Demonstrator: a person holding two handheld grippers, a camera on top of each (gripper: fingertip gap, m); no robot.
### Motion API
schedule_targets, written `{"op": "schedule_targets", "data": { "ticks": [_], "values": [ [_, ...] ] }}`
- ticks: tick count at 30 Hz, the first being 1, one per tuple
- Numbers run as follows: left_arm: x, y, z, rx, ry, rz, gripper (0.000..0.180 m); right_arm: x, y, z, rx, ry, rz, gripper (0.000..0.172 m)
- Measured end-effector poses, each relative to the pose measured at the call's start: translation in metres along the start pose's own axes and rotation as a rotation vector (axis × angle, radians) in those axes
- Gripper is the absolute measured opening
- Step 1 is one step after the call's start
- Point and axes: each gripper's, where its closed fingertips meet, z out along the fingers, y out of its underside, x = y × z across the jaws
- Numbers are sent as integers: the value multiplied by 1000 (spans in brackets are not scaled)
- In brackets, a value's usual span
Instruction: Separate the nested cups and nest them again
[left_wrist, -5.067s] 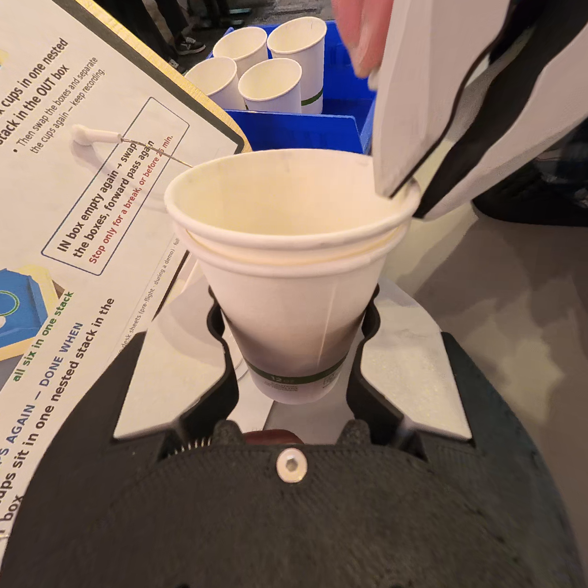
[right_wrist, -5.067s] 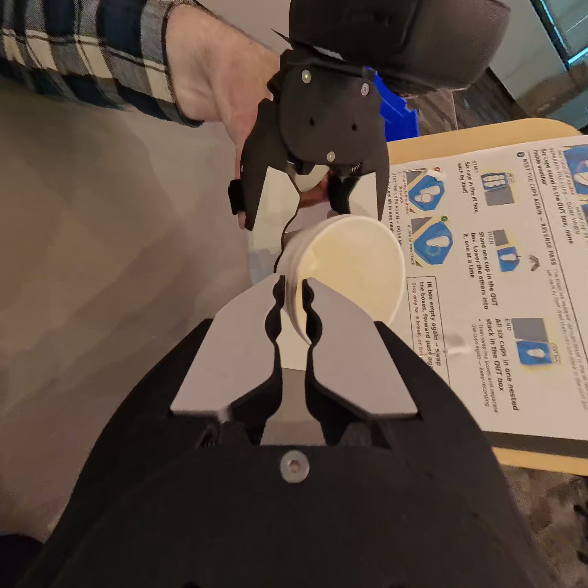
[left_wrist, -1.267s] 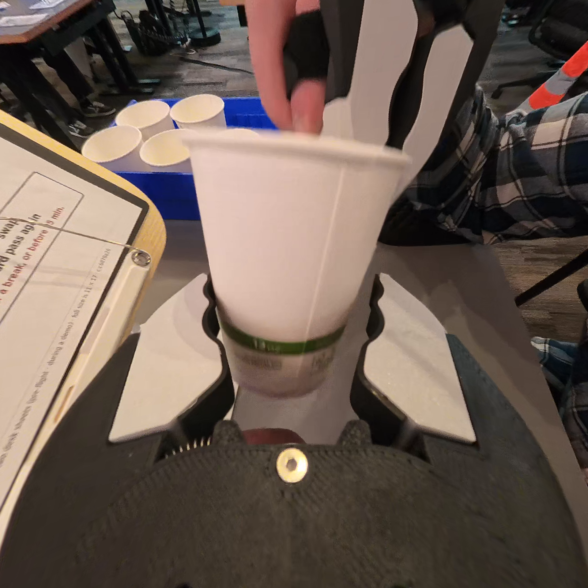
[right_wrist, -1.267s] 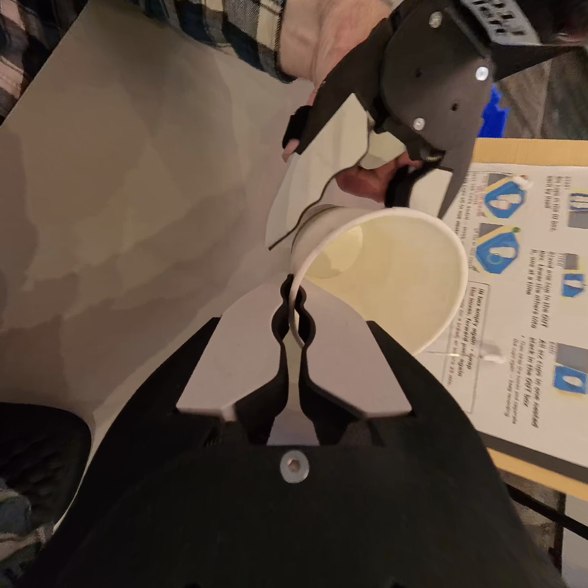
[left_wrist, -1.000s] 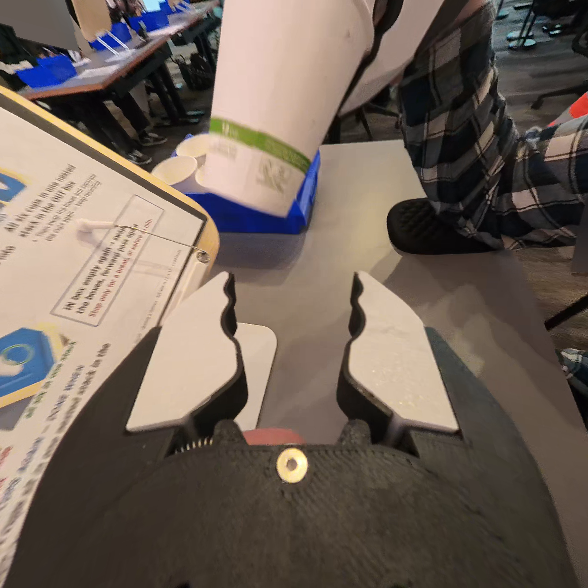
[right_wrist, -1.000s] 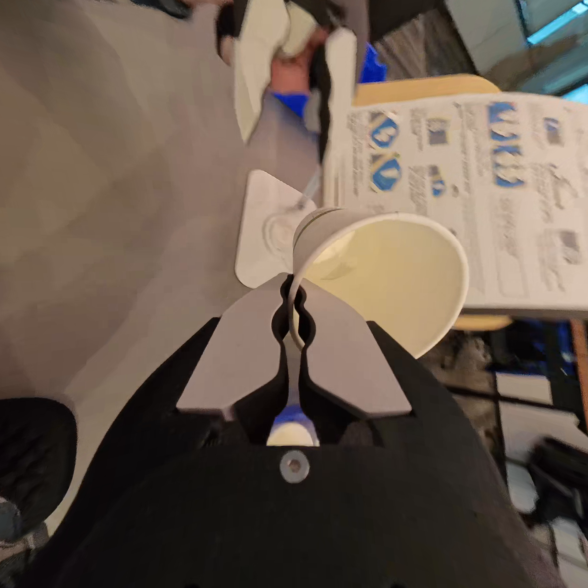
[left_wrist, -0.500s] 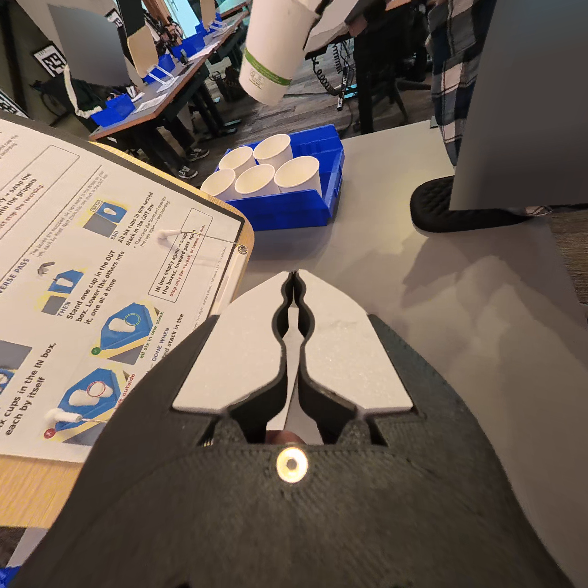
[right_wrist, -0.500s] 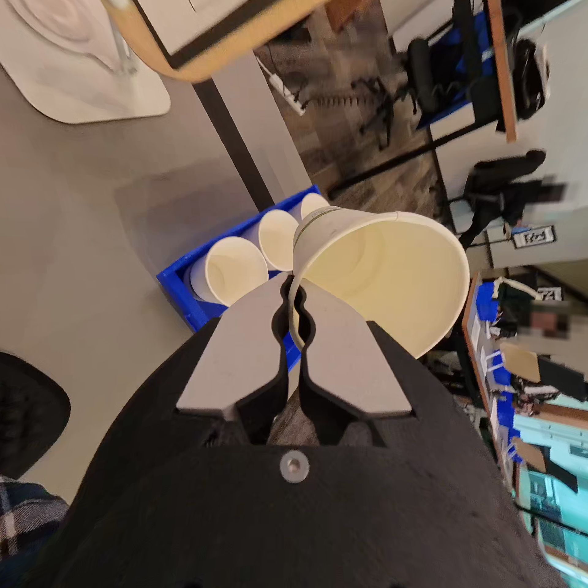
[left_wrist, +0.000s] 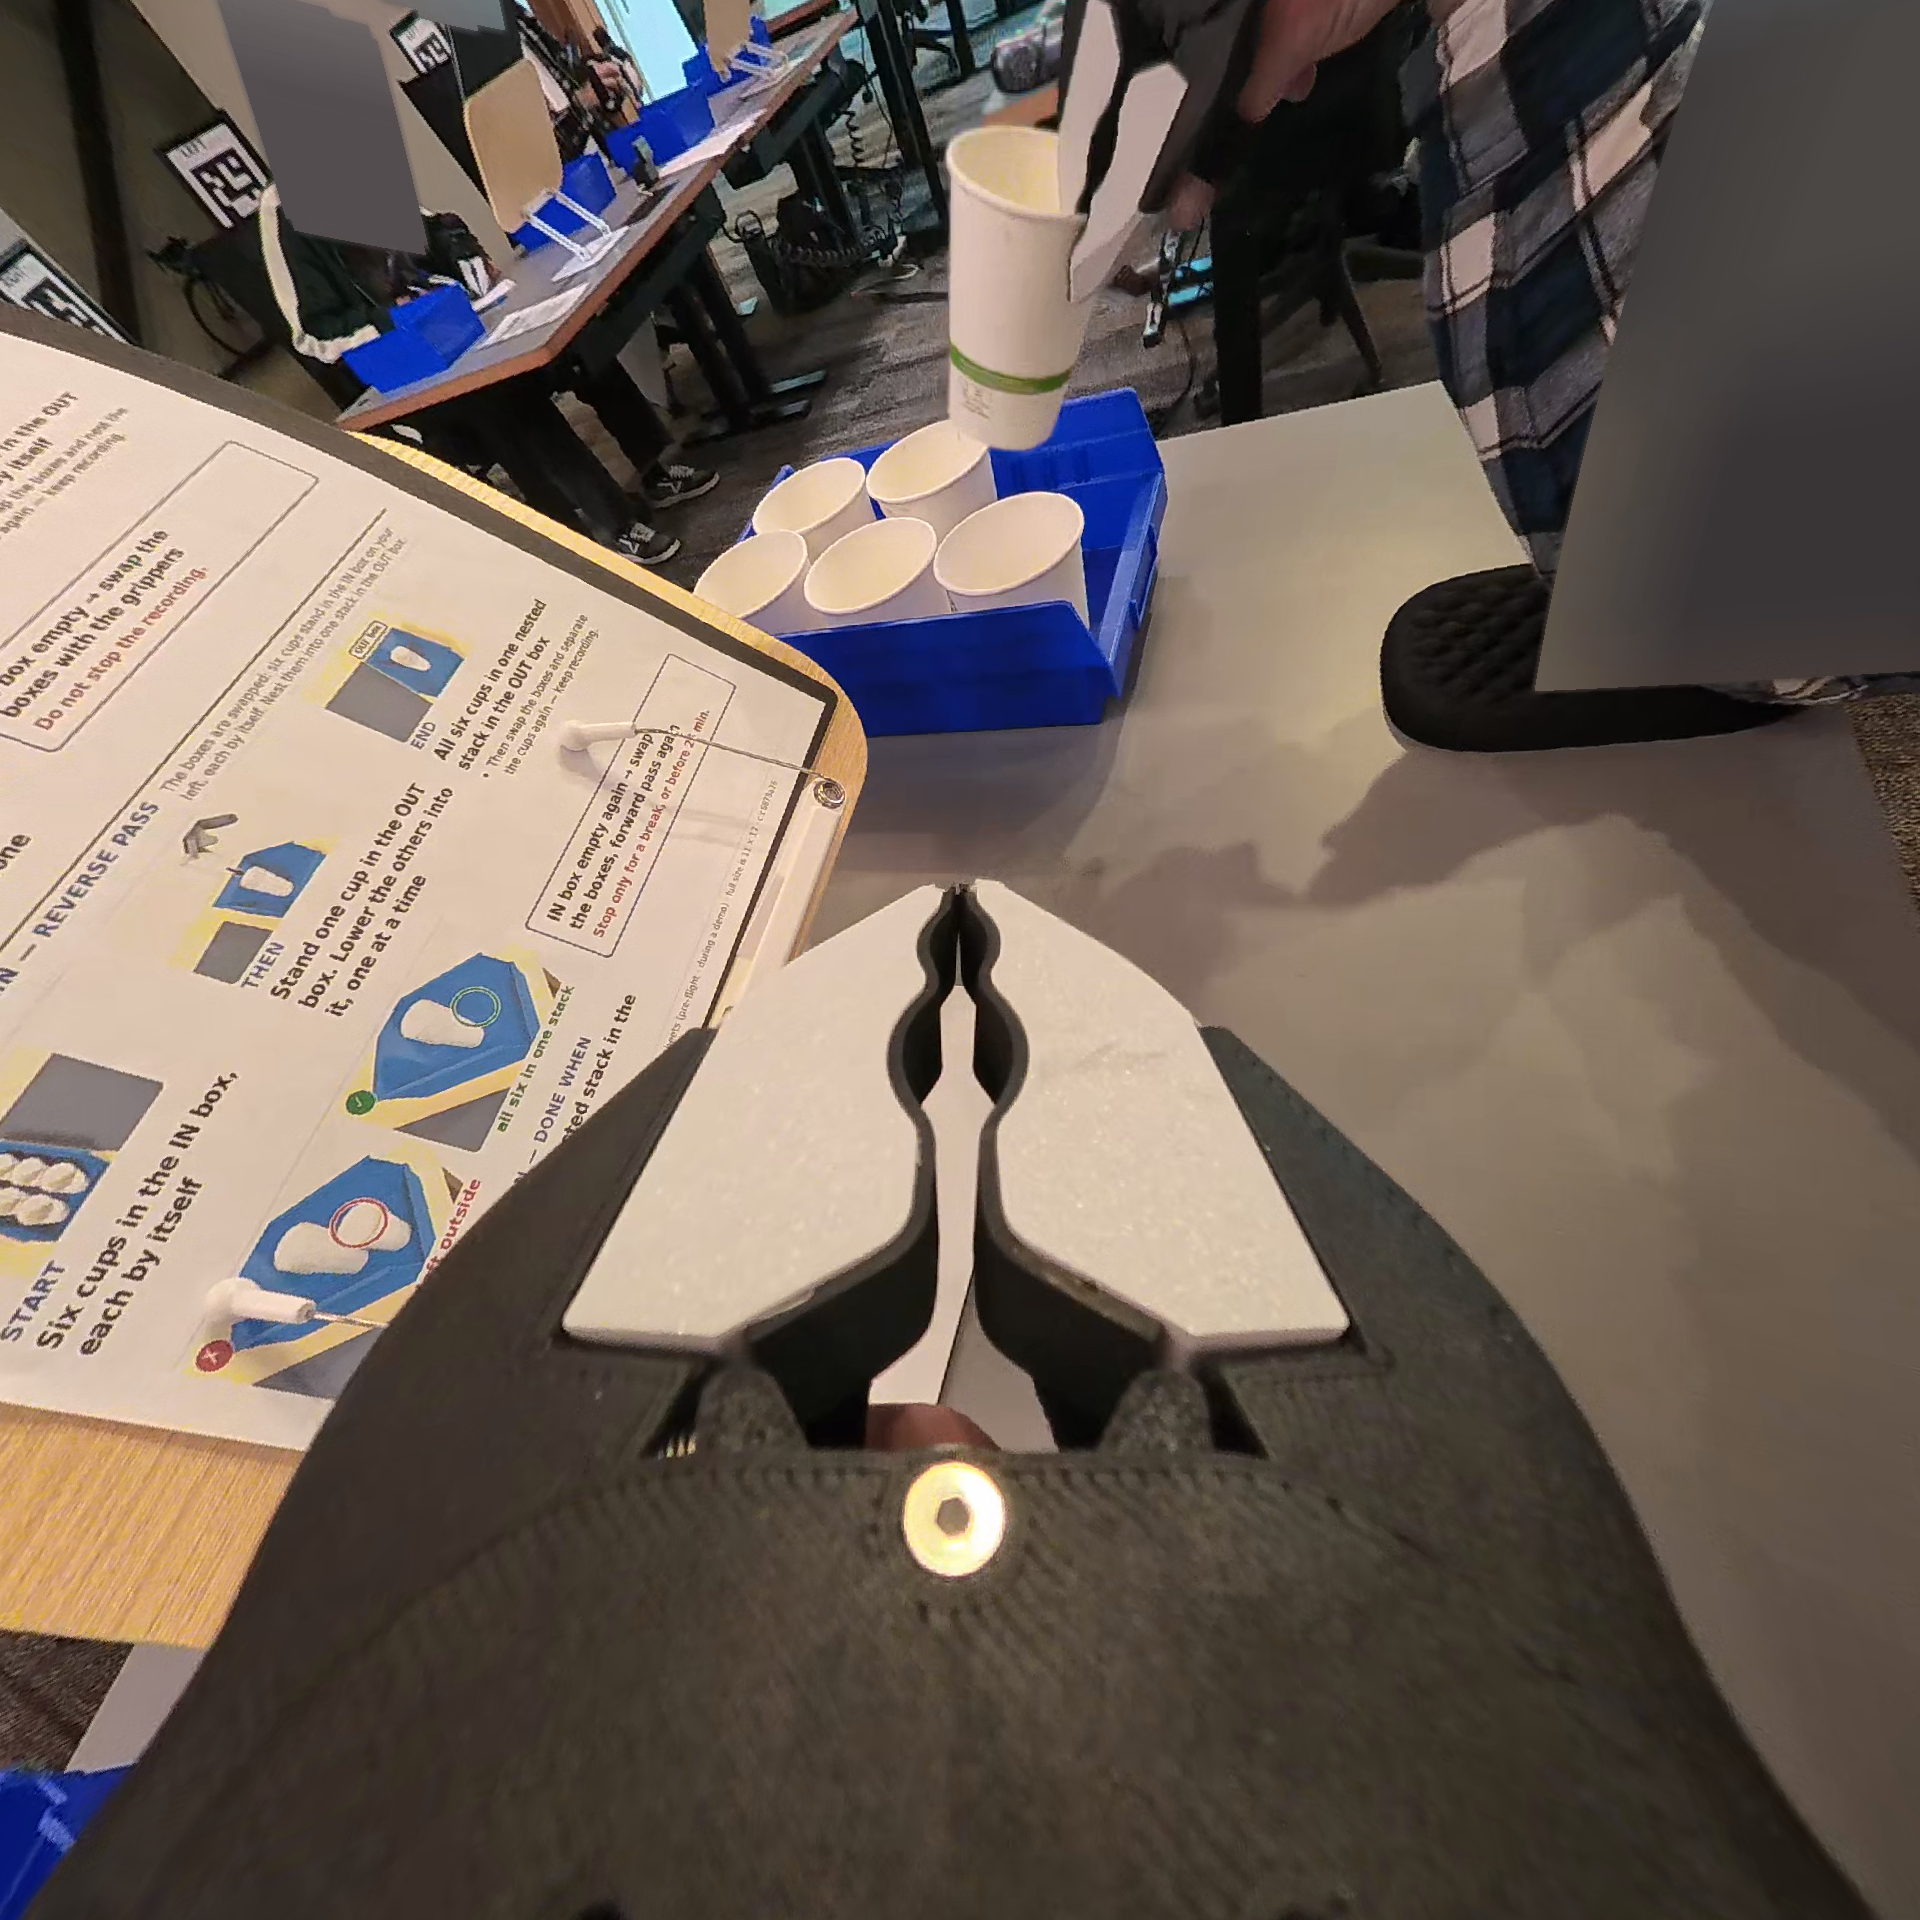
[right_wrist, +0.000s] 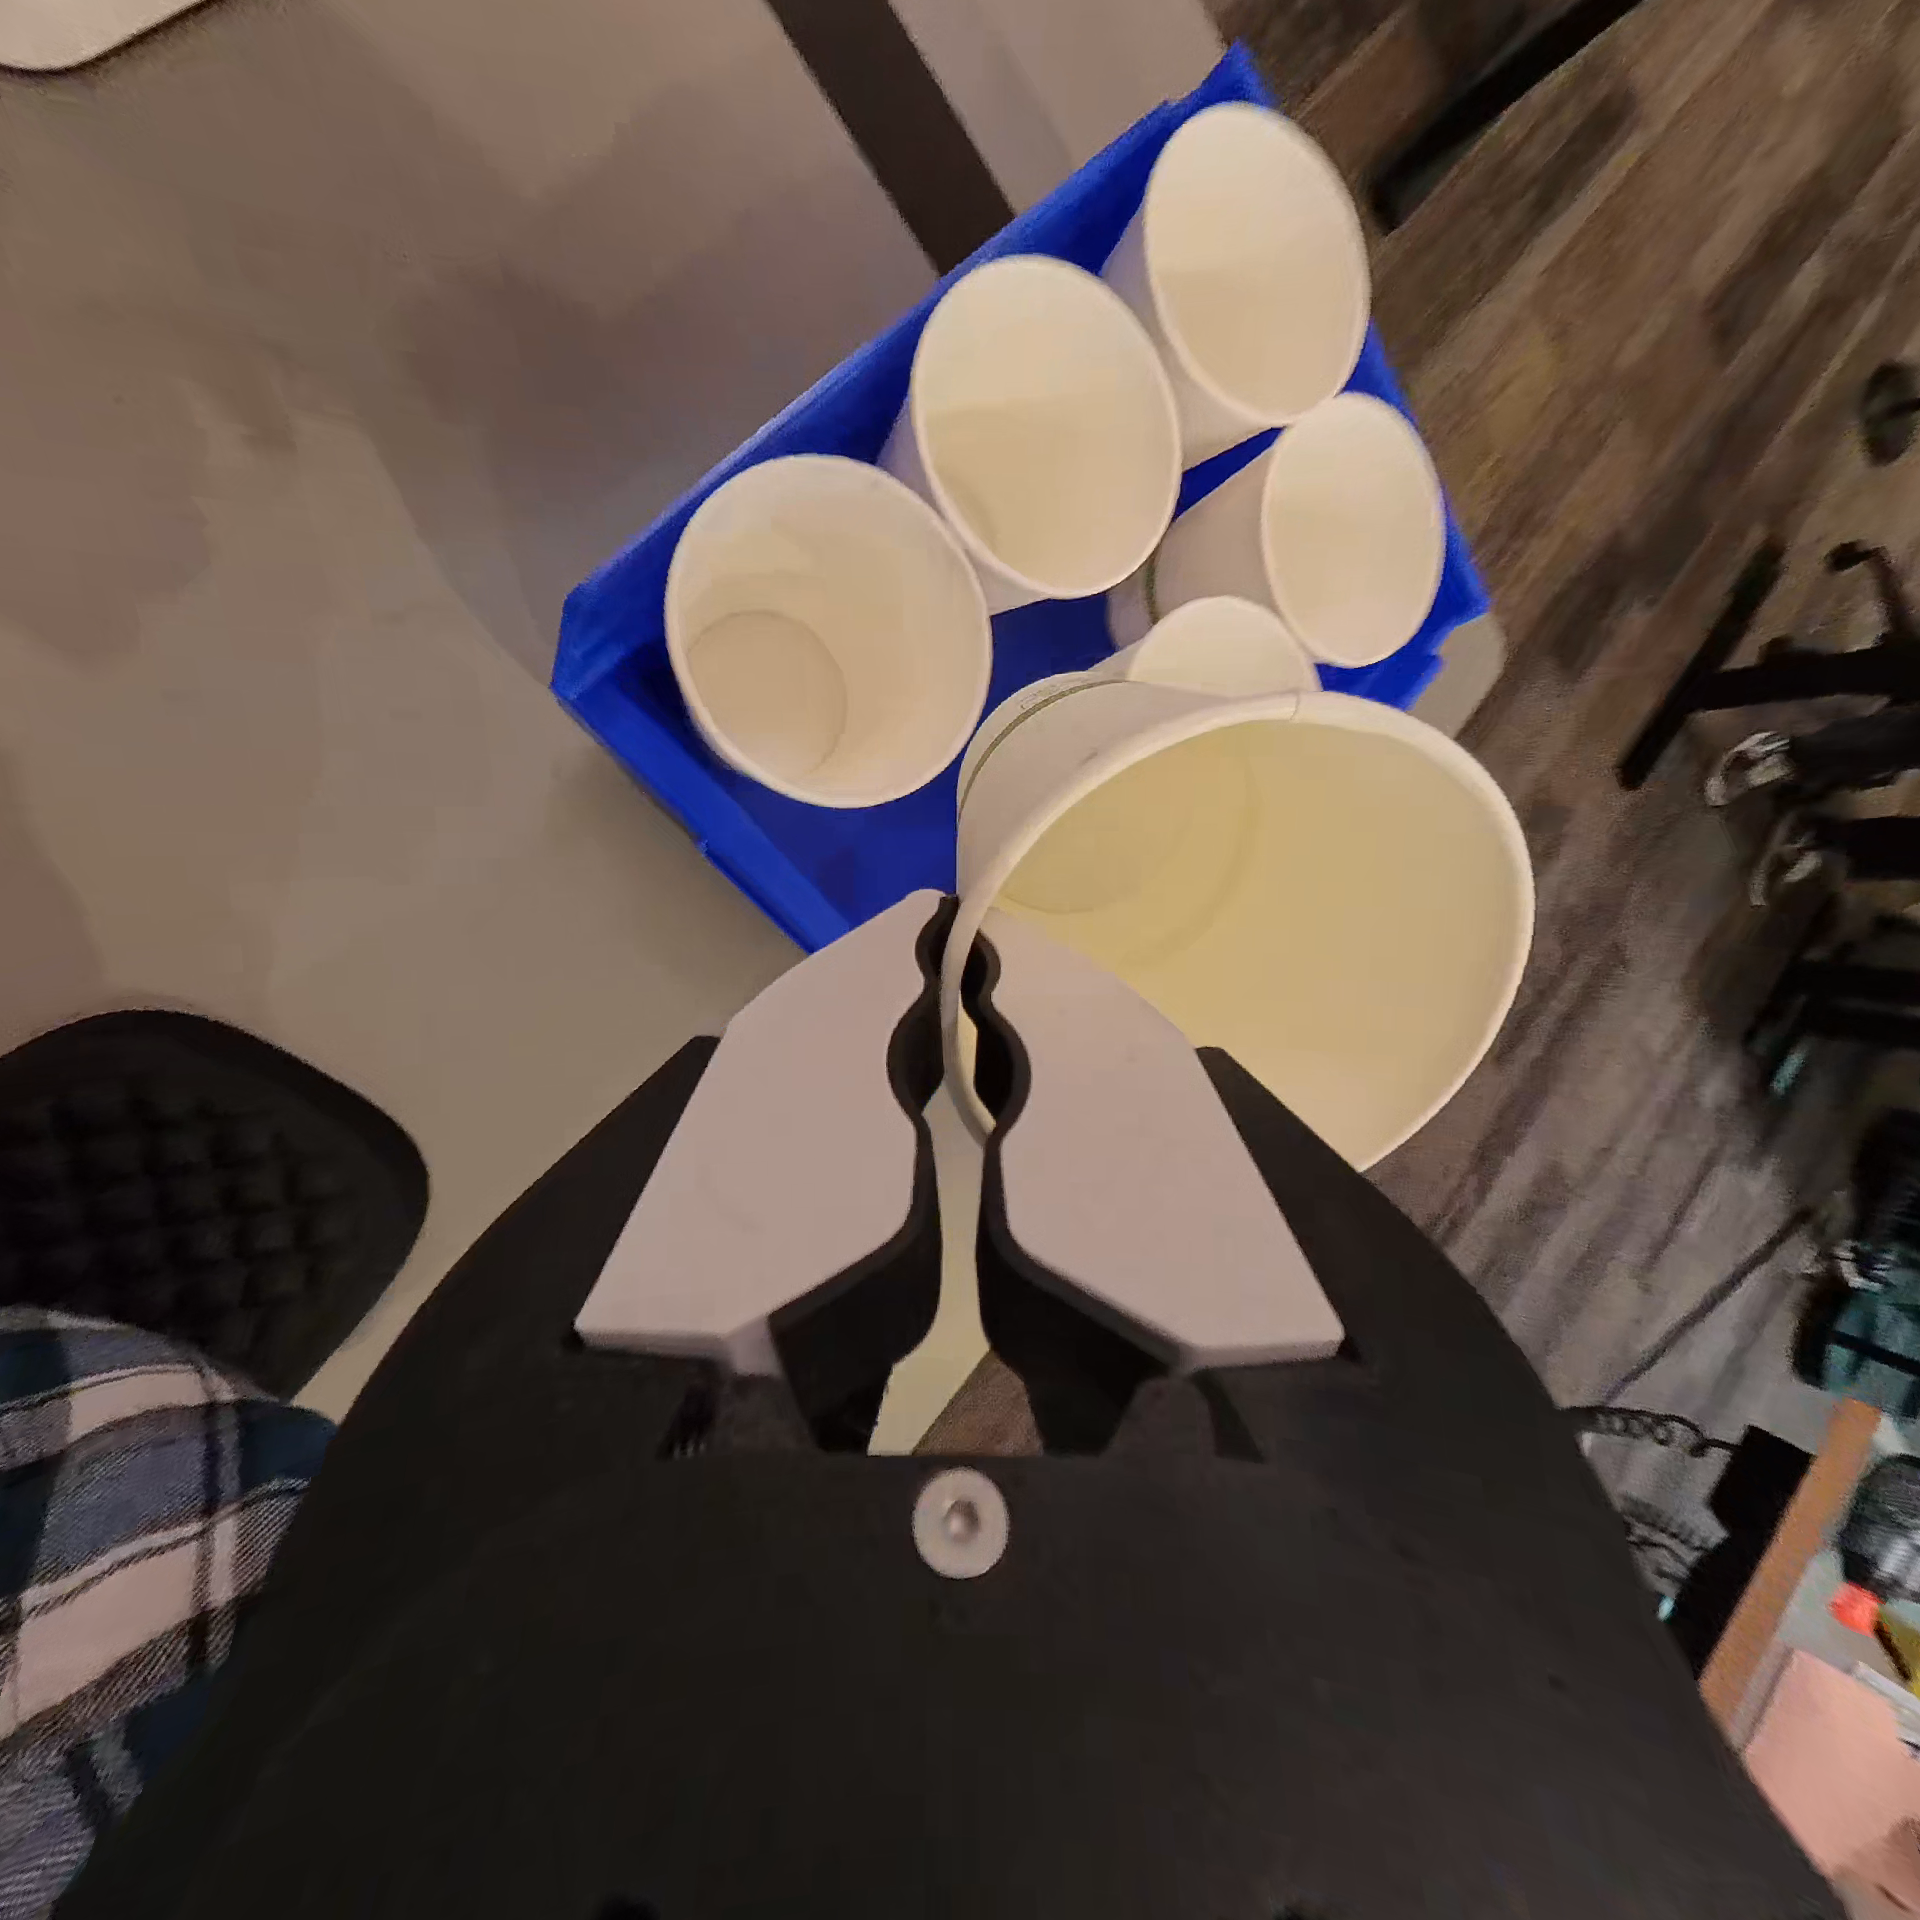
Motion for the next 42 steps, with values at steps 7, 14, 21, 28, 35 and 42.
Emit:
{"op": "schedule_targets", "data": {
  "ticks": [7, 14, 21, 28, 35, 42],
  "values": [
    [-1, 0, -3, 1, -5, -1, 0, -3, 19, 26, -80, -108, 50, 1],
    [-3, 0, -6, 1, -11, -1, 0, -8, 36, 63, -174, -231, 91, 1],
    [-3, 2, -7, -5, -10, 1, 0, -16, 38, 82, -218, -290, 114, 28],
    [-5, 0, -13, 2, -25, 6, 0, -2, 22, 54, -142, -154, 95, 35],
    [-15, -5, -26, 30, -86, -2, 0, -5, -26, 14, 19, -7, -40, 18],
    [-29, -2, -41, 27, -162, -4, 0, -36, -84, -10, 205, 11, -219, 0]
  ]
}}
